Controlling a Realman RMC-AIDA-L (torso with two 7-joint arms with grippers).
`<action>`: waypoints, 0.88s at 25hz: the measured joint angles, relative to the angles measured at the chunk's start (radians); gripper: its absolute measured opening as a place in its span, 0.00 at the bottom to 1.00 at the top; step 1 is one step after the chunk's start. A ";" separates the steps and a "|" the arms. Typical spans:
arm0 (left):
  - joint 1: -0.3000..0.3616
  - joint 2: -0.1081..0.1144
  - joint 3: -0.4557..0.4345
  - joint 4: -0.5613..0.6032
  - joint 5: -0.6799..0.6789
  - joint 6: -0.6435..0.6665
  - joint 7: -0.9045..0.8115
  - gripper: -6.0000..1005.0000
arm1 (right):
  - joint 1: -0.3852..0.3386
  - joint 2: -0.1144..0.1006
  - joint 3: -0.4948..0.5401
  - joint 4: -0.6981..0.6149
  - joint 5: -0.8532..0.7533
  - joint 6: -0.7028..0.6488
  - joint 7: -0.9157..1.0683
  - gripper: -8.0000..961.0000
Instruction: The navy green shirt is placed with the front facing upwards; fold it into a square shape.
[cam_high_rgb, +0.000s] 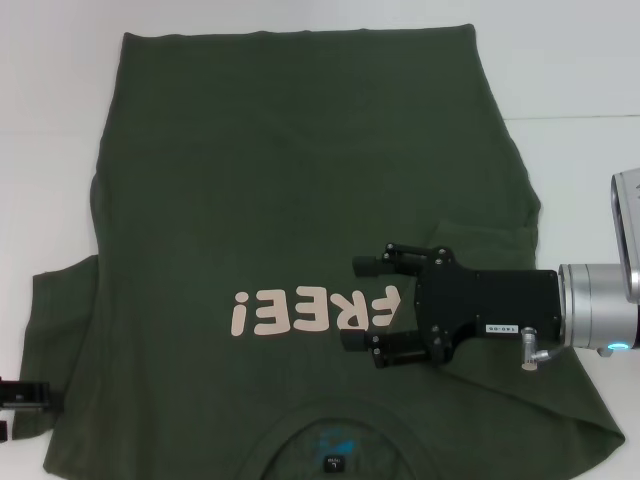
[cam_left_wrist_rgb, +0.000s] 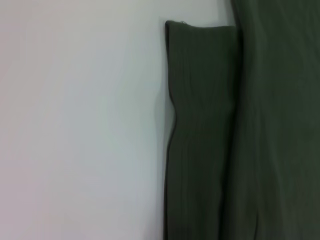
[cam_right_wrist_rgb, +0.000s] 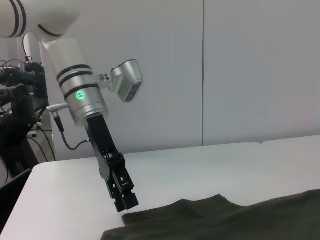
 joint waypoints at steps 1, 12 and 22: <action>0.000 0.000 0.000 -0.003 0.000 -0.002 0.000 0.88 | 0.000 0.000 0.000 0.000 0.000 -0.001 0.000 0.93; -0.004 0.005 -0.001 -0.034 0.003 -0.036 0.000 0.86 | -0.001 0.000 0.000 0.000 0.000 -0.004 0.000 0.93; -0.005 0.000 0.000 -0.038 0.038 -0.043 -0.003 0.84 | 0.000 0.000 0.000 0.002 0.000 -0.002 0.000 0.93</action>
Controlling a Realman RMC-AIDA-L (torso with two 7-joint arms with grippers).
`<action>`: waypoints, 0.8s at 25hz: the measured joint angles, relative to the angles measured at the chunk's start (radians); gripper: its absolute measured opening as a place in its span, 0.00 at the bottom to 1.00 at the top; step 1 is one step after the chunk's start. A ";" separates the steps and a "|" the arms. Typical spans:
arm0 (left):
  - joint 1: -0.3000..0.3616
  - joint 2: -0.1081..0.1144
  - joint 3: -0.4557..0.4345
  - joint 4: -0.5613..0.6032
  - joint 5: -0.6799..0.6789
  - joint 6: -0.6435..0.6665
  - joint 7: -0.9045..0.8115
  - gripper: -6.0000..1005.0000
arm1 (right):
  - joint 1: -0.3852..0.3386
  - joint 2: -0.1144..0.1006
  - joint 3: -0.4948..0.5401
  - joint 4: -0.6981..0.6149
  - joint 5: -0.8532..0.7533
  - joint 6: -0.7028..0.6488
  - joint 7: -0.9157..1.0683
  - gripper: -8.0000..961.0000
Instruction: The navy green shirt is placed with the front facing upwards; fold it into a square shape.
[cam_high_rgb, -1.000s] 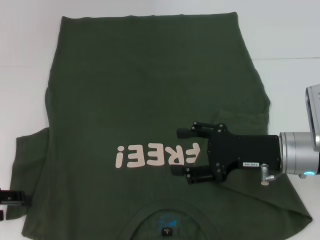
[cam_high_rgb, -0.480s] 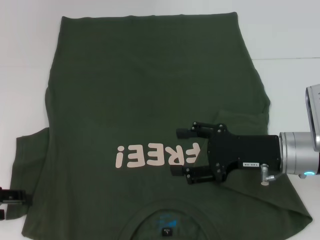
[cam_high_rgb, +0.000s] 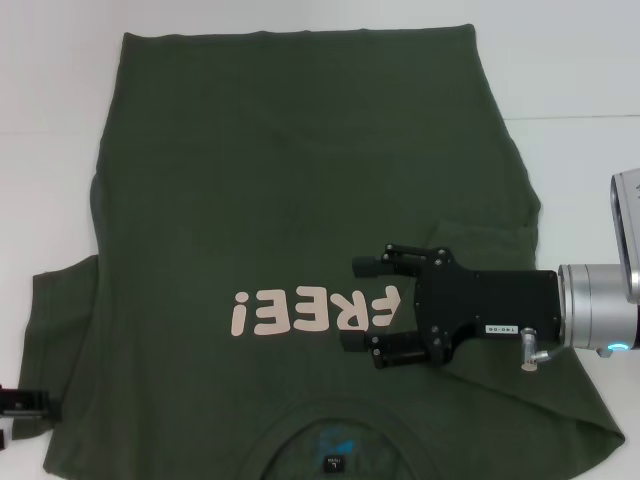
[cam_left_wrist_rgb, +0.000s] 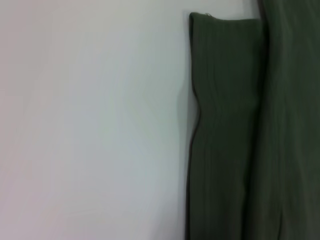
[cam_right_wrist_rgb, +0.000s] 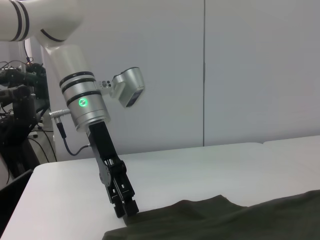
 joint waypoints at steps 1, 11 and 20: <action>0.000 0.000 0.000 -0.001 -0.002 0.000 0.000 0.84 | 0.000 0.000 0.000 0.000 0.000 0.000 0.000 0.93; -0.010 0.000 0.000 -0.008 -0.009 0.000 0.000 0.82 | 0.000 0.000 0.000 0.000 0.000 0.002 0.000 0.93; -0.015 0.001 0.000 -0.017 -0.004 -0.003 -0.001 0.80 | -0.002 0.000 0.002 0.000 0.000 0.001 0.000 0.93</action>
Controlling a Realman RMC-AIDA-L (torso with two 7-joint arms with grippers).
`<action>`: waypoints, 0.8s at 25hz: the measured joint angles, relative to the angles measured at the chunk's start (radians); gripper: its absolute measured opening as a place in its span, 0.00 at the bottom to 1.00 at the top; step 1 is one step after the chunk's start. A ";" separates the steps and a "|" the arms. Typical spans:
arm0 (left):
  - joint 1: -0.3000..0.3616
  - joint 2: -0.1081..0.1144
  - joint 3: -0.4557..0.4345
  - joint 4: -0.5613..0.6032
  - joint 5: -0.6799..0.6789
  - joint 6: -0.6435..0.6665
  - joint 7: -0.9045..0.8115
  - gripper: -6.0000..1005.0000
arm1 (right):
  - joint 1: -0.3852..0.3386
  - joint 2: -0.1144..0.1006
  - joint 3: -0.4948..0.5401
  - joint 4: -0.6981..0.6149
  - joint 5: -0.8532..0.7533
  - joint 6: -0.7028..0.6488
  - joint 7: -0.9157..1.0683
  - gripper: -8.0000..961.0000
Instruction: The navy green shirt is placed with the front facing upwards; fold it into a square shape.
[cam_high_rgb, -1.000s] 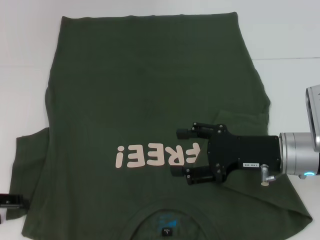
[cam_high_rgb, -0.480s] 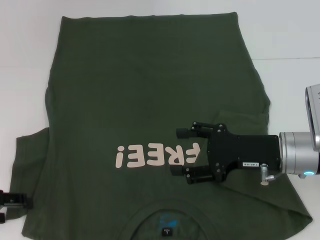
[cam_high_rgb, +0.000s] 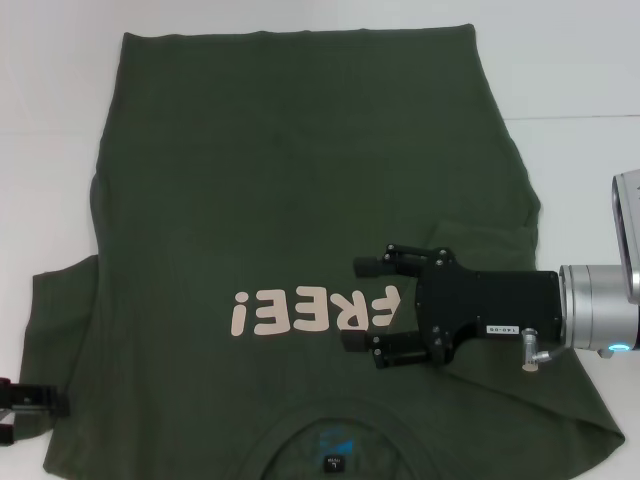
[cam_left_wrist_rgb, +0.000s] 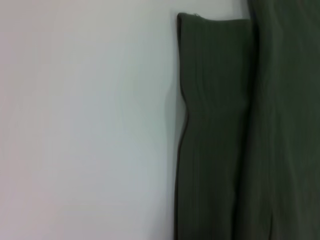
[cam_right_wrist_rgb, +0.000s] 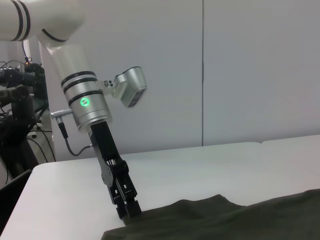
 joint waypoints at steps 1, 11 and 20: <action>0.000 0.000 0.000 -0.002 0.000 0.000 -0.001 0.80 | 0.000 0.000 0.000 0.000 0.000 0.000 0.000 0.93; -0.015 0.003 0.000 -0.028 -0.004 -0.009 -0.002 0.78 | -0.002 -0.001 0.000 0.000 0.000 0.000 -0.001 0.93; -0.037 0.008 0.000 -0.057 -0.005 -0.024 0.004 0.77 | -0.005 -0.002 0.003 0.000 0.000 -0.005 -0.002 0.93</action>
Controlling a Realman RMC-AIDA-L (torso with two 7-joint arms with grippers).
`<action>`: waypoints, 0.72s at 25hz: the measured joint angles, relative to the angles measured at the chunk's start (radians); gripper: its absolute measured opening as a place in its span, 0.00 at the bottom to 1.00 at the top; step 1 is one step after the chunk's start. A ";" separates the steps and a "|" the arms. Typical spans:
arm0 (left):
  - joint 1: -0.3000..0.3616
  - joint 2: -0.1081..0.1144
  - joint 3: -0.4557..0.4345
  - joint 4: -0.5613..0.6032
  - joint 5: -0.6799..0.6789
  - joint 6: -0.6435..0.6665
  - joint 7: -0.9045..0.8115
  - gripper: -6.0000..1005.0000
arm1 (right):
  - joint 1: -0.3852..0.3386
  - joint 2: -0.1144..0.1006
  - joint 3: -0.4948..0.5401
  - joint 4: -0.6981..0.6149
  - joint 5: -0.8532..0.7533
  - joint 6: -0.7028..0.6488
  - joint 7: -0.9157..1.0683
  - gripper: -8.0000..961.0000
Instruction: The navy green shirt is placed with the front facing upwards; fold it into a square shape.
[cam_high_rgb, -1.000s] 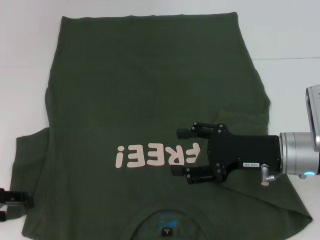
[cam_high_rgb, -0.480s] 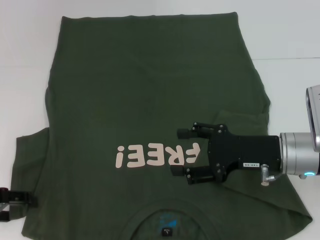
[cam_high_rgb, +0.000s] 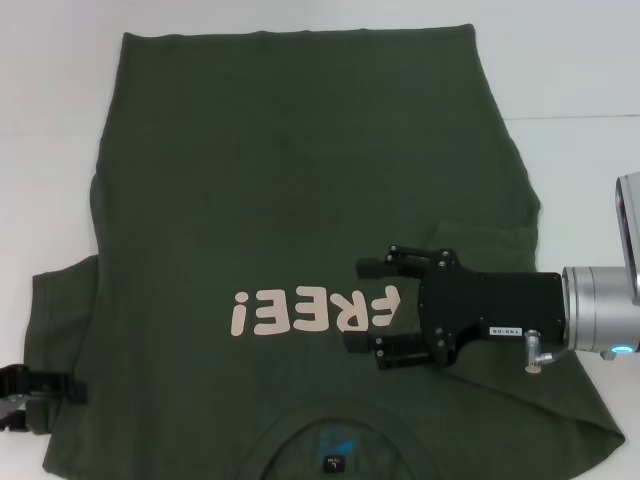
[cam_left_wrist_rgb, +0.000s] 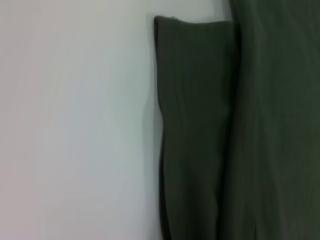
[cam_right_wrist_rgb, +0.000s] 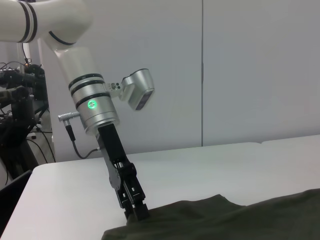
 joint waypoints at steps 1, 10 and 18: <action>-0.001 0.000 0.000 0.000 0.000 -0.001 0.000 0.77 | 0.000 0.000 0.000 0.000 0.000 0.000 0.000 0.93; -0.006 -0.002 0.009 -0.003 0.005 -0.008 -0.001 0.75 | -0.003 0.000 0.002 0.000 0.000 -0.003 0.000 0.93; -0.001 -0.008 0.067 0.001 0.009 -0.033 -0.007 0.58 | -0.003 0.000 0.002 0.000 0.000 -0.008 0.005 0.93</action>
